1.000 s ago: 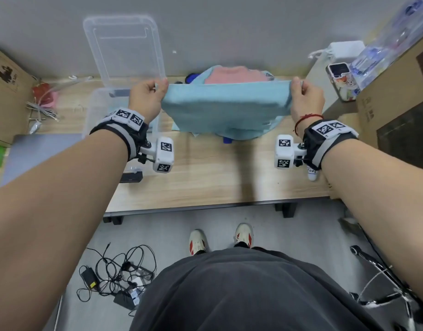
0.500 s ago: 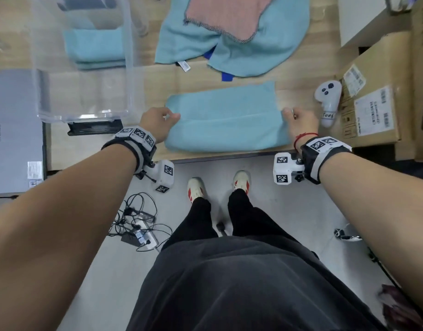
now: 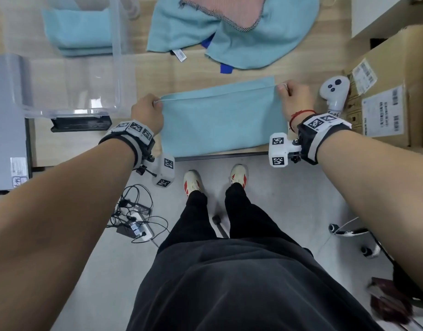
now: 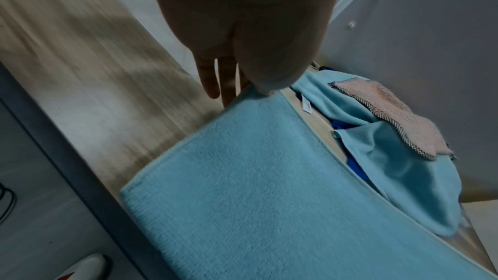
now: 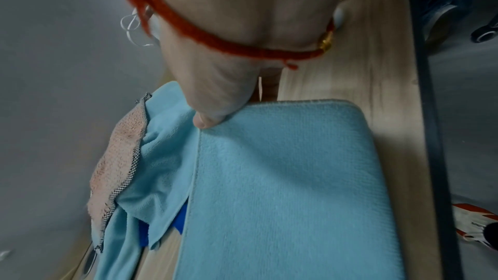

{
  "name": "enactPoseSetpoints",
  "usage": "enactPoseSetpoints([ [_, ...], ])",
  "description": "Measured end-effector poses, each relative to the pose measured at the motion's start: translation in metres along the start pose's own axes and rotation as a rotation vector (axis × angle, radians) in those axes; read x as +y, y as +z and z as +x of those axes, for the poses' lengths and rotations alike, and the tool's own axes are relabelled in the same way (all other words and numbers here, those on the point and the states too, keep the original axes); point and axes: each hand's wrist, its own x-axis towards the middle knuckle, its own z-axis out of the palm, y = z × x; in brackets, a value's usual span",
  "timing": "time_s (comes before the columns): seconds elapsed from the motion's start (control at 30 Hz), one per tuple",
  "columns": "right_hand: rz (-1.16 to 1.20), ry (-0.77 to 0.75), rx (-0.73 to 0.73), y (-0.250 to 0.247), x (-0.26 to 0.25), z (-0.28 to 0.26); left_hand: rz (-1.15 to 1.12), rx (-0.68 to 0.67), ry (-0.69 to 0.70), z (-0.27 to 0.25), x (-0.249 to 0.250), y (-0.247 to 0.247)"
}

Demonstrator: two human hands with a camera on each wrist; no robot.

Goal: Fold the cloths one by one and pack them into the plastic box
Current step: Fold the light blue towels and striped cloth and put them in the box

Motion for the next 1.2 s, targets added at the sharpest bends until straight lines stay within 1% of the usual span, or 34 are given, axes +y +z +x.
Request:
enactPoseSetpoints([
  [0.1,0.011,-0.007,0.004,0.006,-0.005,0.015,-0.016,0.012,-0.048,0.006,-0.003,0.004],
  [0.27,-0.150,-0.001,0.014,0.013,-0.006,0.036,-0.057,0.033,-0.107,0.020,-0.007,0.012],
  [0.43,-0.204,0.058,0.007,0.016,-0.003,0.051,-0.051,0.065,-0.105,0.032,-0.004,0.017],
  [0.63,-0.239,0.099,0.011,0.020,-0.005,0.056,-0.063,0.081,-0.108,0.047,-0.007,0.022],
  [0.9,-0.247,0.155,0.029,0.019,-0.004,0.064,-0.141,0.125,-0.132,0.057,0.003,0.023],
  [1.0,-0.233,0.159,0.027,0.022,-0.001,0.066,-0.170,0.136,-0.114,0.057,0.003,0.023],
  [1.2,-0.122,0.132,0.107,0.023,0.002,0.068,-0.240,0.161,-0.101,0.060,0.006,0.021],
])
